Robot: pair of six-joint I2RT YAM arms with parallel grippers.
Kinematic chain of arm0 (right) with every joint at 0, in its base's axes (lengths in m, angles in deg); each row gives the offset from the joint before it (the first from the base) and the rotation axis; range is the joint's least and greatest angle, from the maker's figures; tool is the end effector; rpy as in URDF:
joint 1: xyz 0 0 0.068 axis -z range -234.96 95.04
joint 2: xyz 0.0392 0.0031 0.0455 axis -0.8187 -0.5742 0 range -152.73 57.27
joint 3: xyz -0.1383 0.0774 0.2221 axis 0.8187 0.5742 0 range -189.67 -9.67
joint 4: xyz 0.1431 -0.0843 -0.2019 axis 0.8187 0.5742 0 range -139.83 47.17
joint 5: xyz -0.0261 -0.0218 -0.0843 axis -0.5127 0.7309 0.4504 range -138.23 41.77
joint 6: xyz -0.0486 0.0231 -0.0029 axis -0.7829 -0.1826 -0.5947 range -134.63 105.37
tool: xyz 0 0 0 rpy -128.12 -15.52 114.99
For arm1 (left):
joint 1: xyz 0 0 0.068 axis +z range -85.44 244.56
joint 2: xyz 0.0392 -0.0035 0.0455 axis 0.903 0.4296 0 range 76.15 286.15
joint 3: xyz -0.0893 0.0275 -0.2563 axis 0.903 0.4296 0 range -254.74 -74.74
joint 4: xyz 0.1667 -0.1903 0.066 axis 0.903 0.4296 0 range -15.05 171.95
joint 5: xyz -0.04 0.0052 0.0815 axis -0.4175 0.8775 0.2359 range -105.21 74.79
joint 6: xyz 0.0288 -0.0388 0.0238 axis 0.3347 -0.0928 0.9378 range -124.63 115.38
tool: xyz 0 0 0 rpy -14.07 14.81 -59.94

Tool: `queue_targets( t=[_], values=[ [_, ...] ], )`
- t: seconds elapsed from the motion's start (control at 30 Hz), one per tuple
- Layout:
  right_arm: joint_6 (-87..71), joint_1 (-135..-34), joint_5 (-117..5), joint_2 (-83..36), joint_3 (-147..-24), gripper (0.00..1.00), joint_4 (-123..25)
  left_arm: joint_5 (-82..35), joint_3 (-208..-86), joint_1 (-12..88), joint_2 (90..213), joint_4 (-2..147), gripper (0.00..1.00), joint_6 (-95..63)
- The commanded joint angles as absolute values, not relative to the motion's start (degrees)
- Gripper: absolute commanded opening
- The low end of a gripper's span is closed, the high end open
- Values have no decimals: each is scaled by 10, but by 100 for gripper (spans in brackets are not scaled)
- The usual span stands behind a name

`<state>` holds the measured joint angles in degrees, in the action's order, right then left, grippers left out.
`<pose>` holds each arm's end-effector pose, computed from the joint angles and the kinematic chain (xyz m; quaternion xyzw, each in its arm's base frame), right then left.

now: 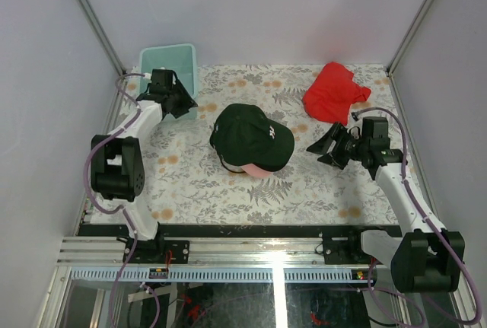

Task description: Stack the hats

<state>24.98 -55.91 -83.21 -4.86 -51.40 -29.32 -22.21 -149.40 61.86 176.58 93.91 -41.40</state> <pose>0.2246 0.0241 0.2503 0.1693 0.8600 0.3938 0.2769 0.3916 -0.0228 0.2437 -0.2475 0.8877 -0.1828 0.3426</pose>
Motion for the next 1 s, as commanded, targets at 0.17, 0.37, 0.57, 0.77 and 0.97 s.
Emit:
queue_targets(
  t=[0.17, 0.37, 0.57, 0.77, 0.97],
  values=[
    [208, -555, -789, -59, -606, 69, -251, -190, -1605, 637, 1818, 916, 39, -354],
    [150, -555, -735, -38, -635, 69, -186, -185, -1512, 642, 1669, 947, 43, -349],
    [124, -556, -705, -5, -621, 78, -176, -145, -1294, 654, 1434, 864, 64, -388],
    [108, -556, -669, 42, -599, 99, -166, -32, -1306, 659, 1322, 981, 99, -333],
    [90, -560, -624, 84, -581, 99, -147, 20, -1242, 660, 1246, 1039, 100, -299]
  ],
)
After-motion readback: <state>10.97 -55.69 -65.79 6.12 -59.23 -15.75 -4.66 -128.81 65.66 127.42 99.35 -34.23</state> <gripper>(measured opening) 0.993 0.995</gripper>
